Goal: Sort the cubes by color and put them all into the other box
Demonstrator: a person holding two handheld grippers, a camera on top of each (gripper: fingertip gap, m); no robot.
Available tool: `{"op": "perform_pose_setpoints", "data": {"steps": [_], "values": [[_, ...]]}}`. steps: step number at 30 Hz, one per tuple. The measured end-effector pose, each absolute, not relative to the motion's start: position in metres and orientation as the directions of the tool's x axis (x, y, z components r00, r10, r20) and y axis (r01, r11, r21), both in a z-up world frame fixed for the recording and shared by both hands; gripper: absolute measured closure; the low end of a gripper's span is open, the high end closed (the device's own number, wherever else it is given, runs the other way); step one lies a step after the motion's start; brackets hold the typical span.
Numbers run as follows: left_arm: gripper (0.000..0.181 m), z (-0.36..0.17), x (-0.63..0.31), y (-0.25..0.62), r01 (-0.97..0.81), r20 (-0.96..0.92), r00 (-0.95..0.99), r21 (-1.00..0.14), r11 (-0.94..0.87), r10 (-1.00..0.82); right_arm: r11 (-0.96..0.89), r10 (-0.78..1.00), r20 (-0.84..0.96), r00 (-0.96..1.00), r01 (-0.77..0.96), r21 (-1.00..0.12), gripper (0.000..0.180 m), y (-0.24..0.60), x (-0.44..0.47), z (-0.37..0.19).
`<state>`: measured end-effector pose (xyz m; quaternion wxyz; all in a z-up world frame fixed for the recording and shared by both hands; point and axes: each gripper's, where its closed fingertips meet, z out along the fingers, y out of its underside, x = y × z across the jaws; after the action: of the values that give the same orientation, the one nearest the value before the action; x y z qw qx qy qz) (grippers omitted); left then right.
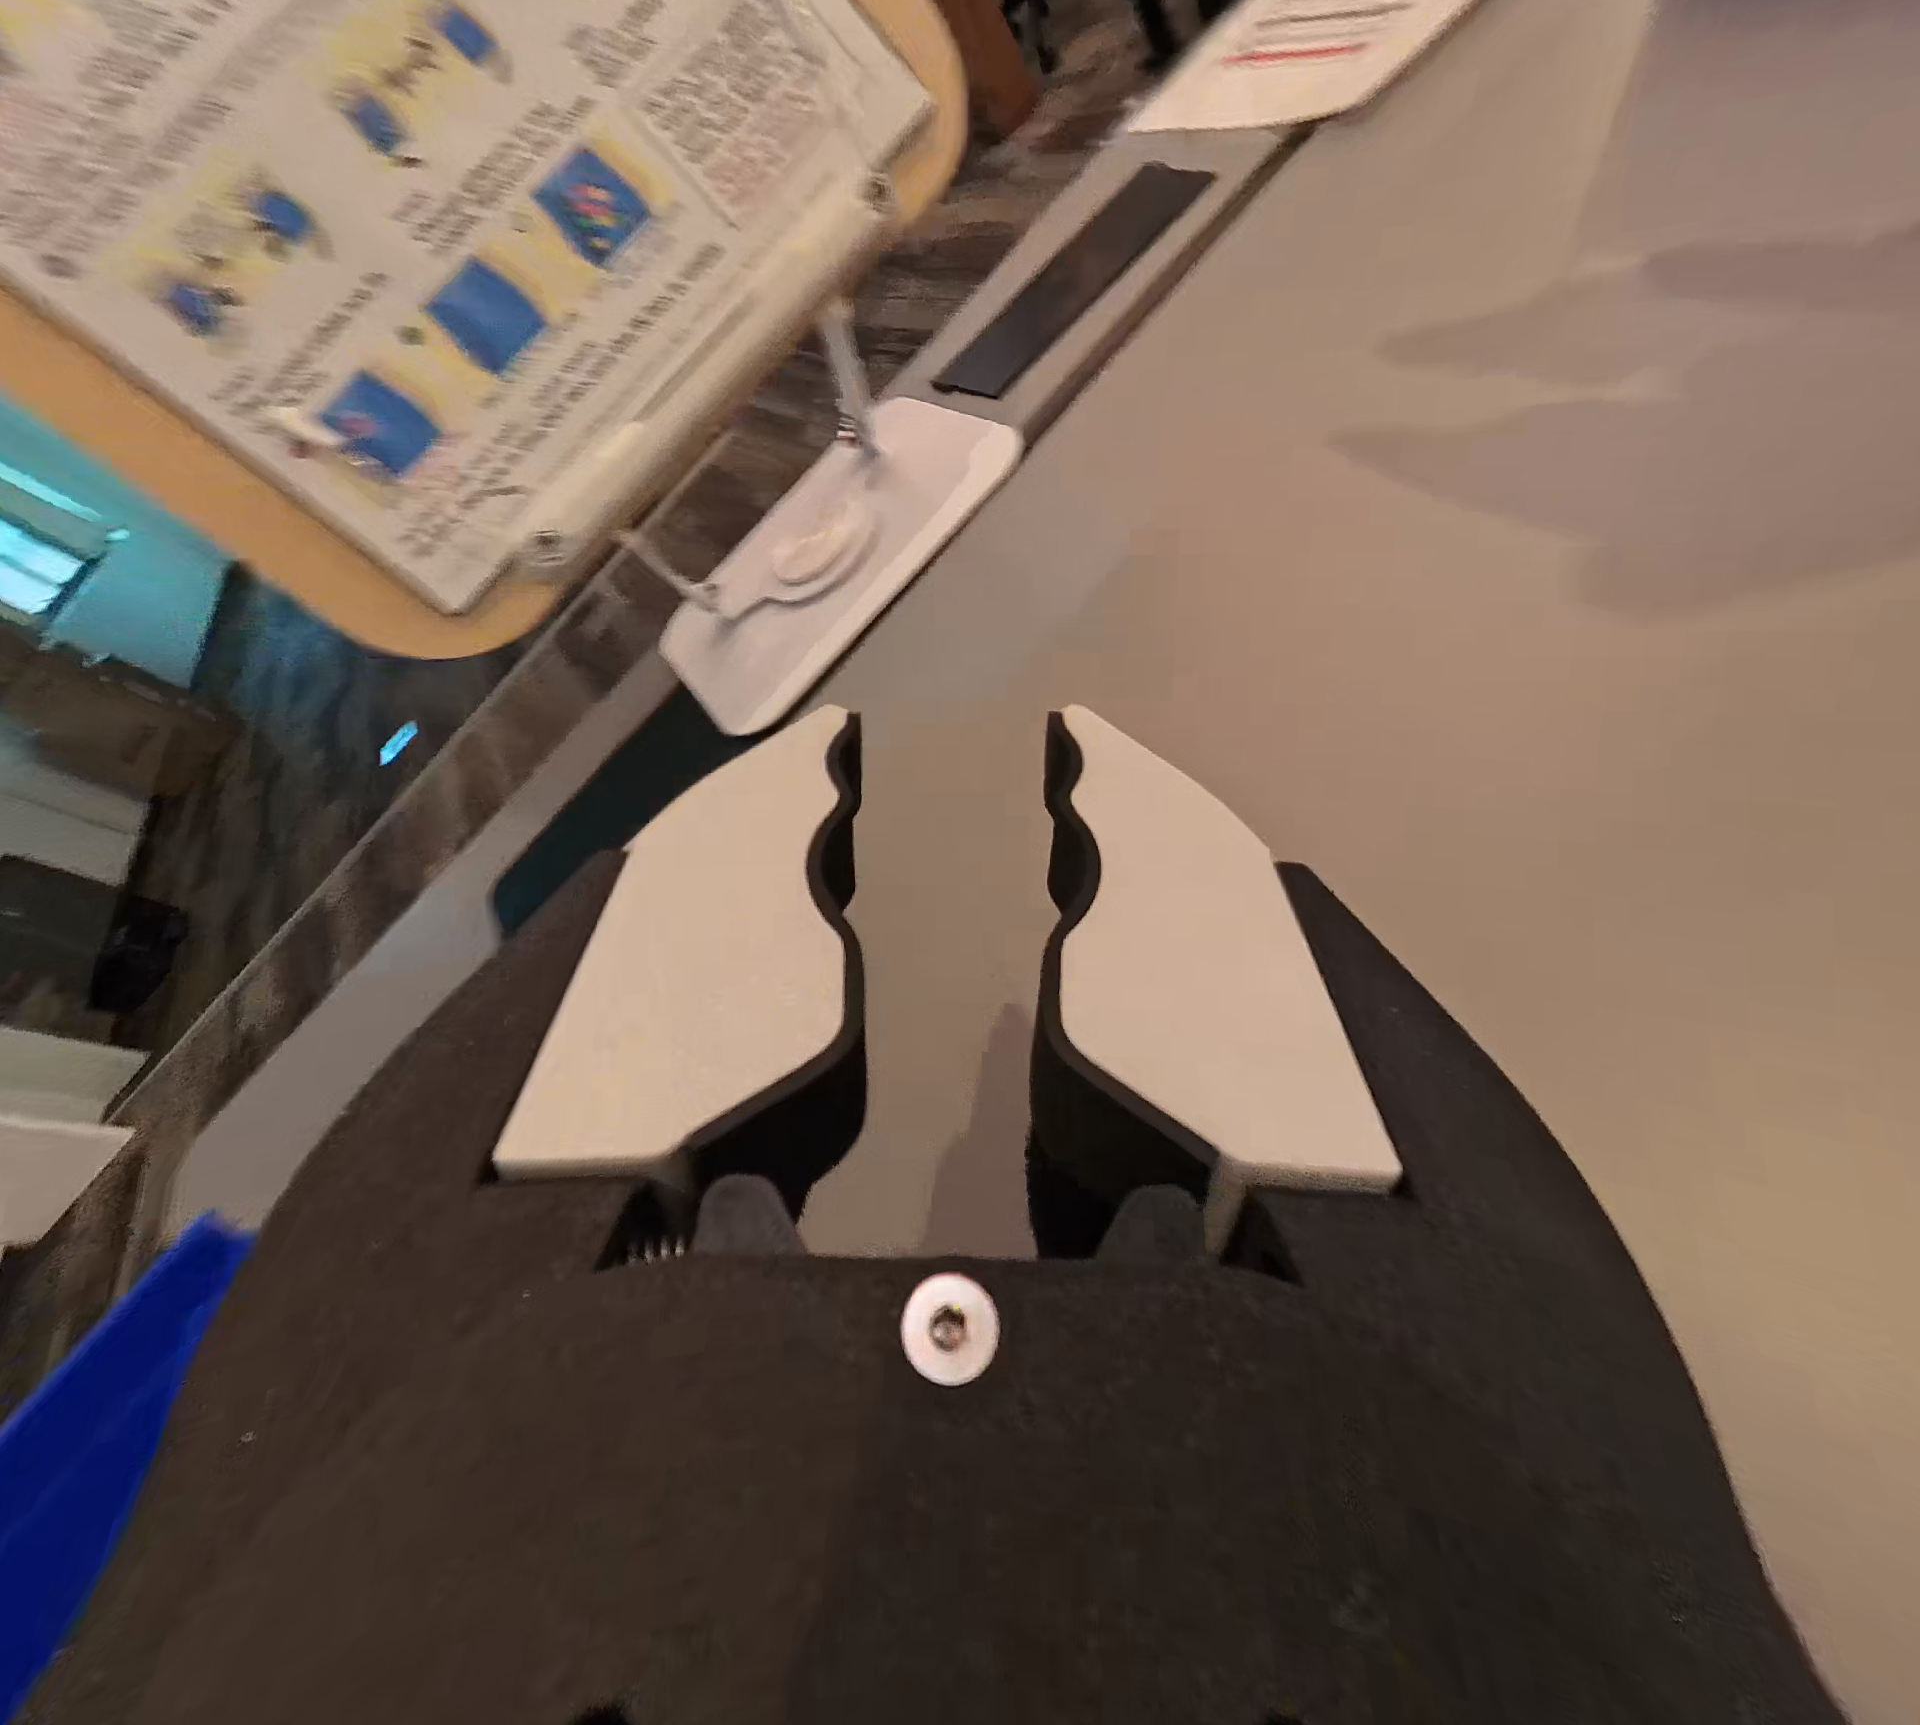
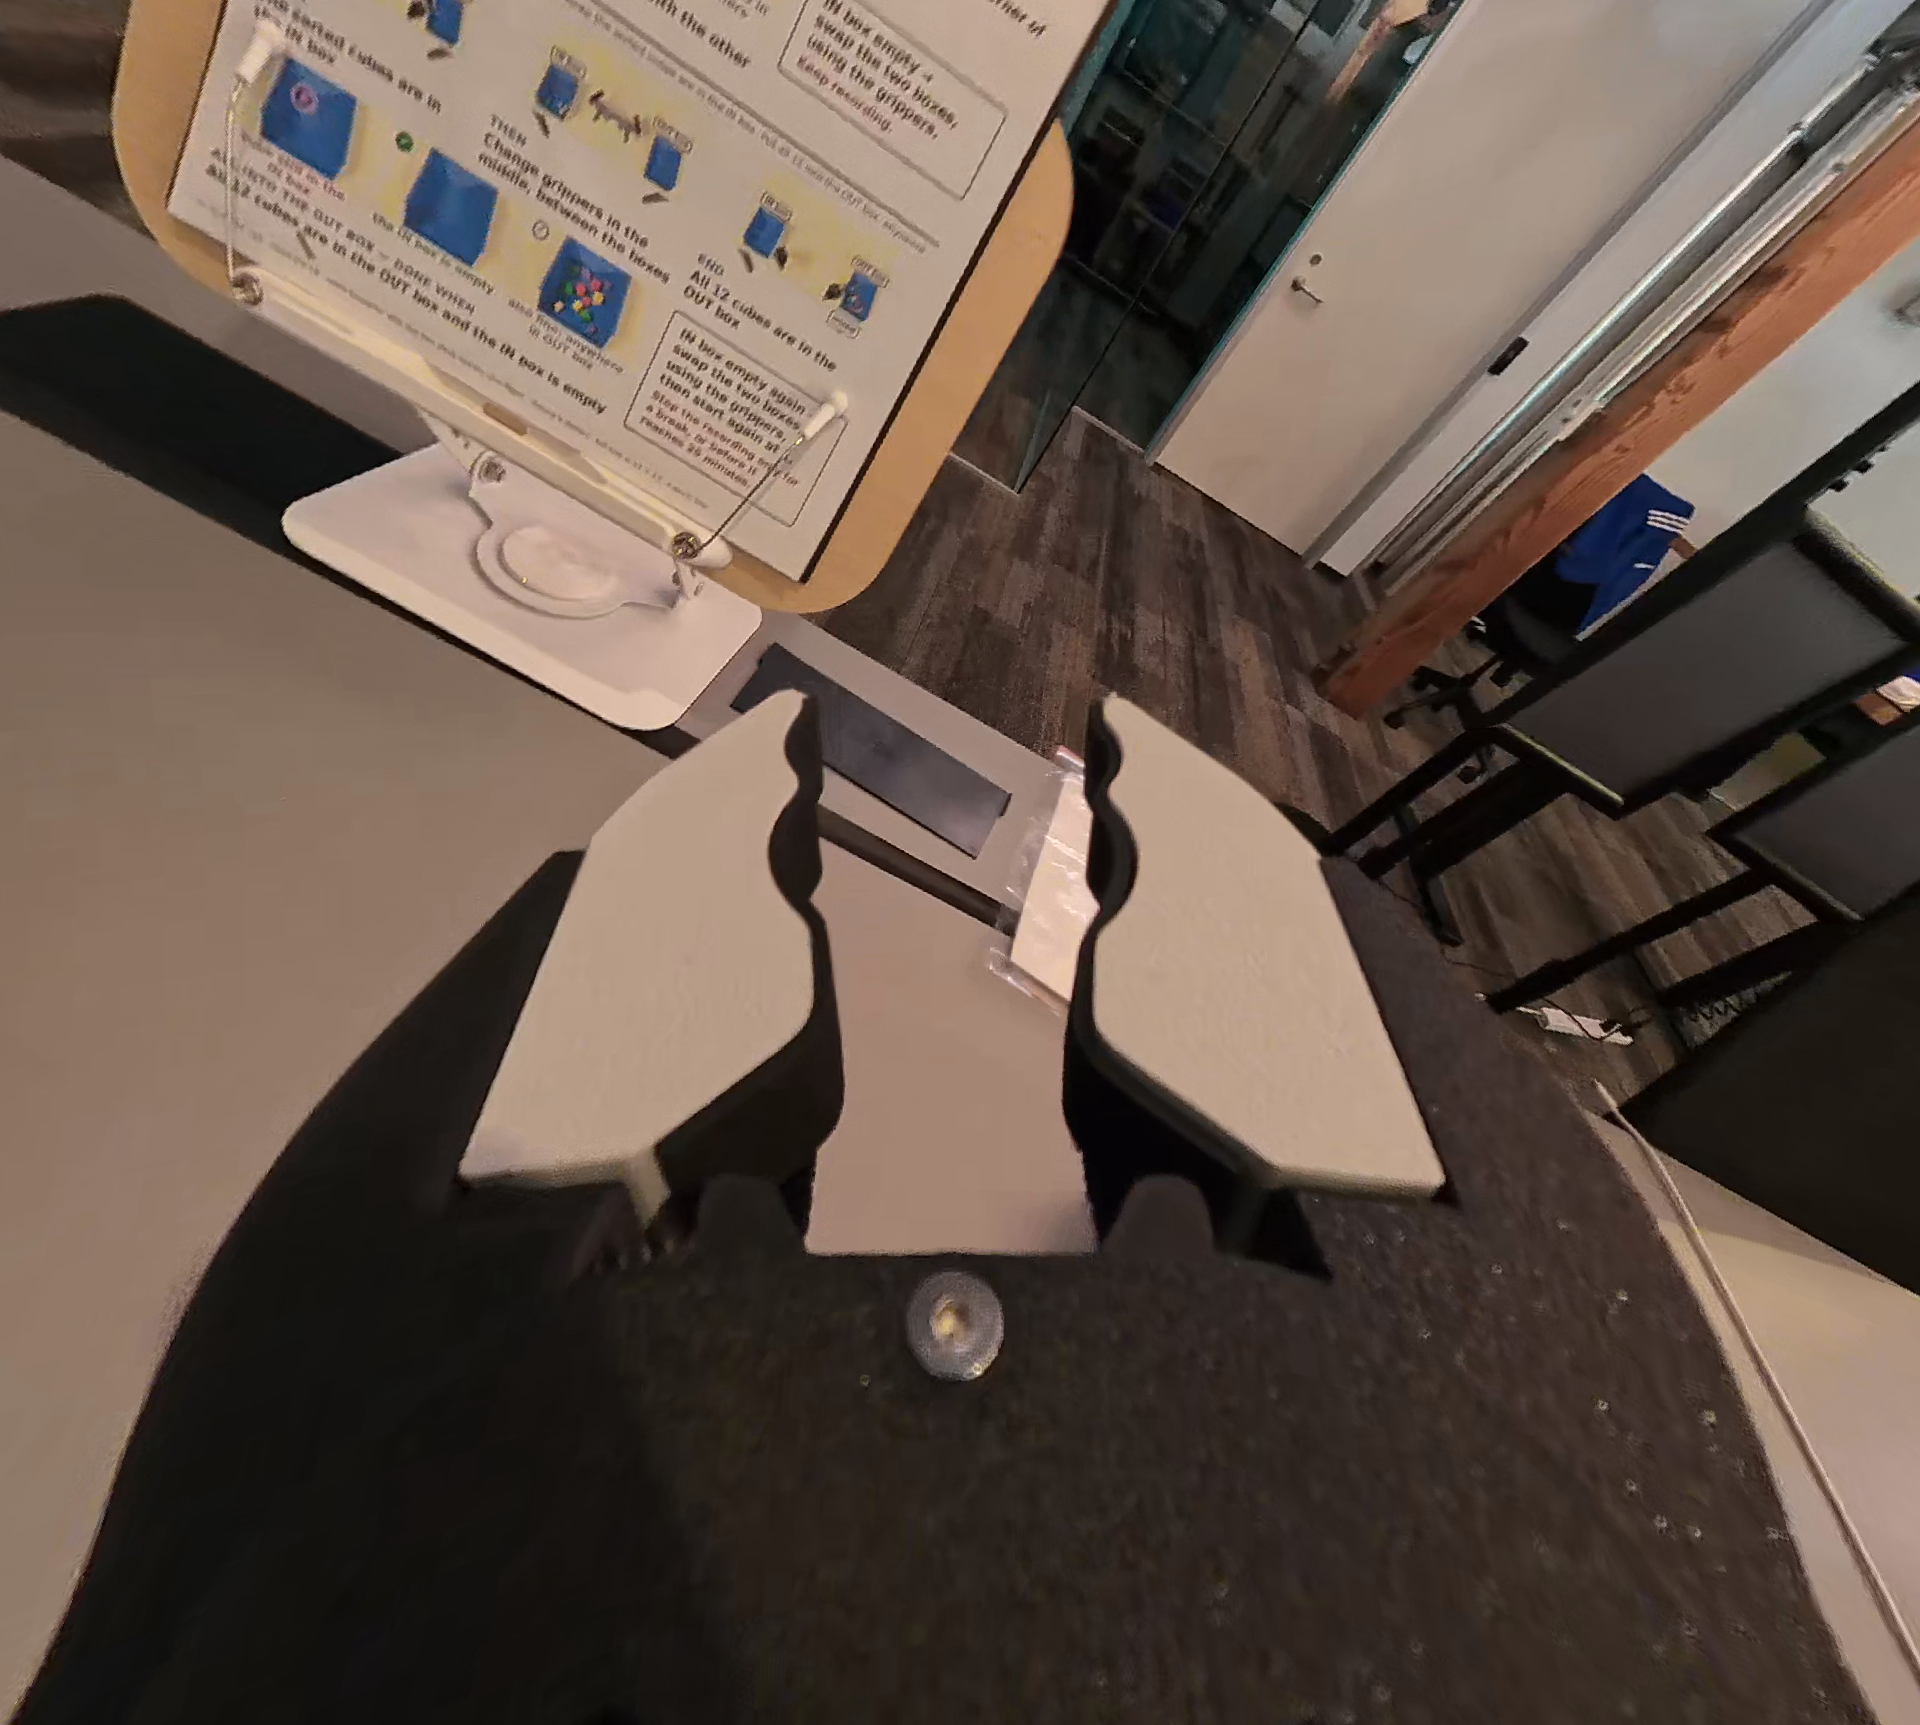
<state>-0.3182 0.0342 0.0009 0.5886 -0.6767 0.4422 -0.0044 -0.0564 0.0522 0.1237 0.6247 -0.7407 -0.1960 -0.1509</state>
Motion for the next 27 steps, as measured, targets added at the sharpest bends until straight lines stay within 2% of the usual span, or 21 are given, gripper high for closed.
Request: {"op": "perform_pose_setpoints", "data": {"steps": [5, 9, 13, 16, 22, 27], "values": [[0.151, 0.08, -0.429, 0.037, -0.569, -0.537, 0.747, -0.821, 0.038, -0.392, -0.178, 0.153, 0.478, 0.865, 0.5, -0.848, 0.128, 0.058, -0.062, 0.108], [0.151, 0.088, -0.543, 0.05, -0.622, -0.558, 0.764, -0.77, -0.142, -0.324, -0.187, 0.18, 0.462, 0.868, 0.491, -0.851, 0.127, 0.061, -0.063, 0.105], [0.145, 0.047, -0.606, 0.063, -0.734, -0.584, 0.641, -0.658, -0.172, -0.498, -0.209, 0.217, 0.464, 0.859, 0.505, -0.838, 0.126, 0.062, -0.063, 0.097], [0.142, 0.004, -0.628, 0.072, -0.752, -0.514, 0.609, -0.617, -0.232, -0.605, -0.225, 0.264, 0.437, 0.86, 0.496, -0.839, 0.124, 0.062, -0.067, 0.089], [0.139, -0.073, -0.633, 0.092, -0.812, -0.427, 0.498, -0.535, -0.232, -0.755, -0.267, 0.388, 0.359, 0.849, 0.476, -0.838, 0.121, 0.064, -0.085, 0.069], [0.136, -0.113, -0.638, 0.114, -0.877, -0.416, 0.388, -0.443, -0.189, -0.822, -0.311, 0.481, 0.269, 0.835, 0.448, -0.838, 0.121, 0.064, -0.098, 0.049]]}}
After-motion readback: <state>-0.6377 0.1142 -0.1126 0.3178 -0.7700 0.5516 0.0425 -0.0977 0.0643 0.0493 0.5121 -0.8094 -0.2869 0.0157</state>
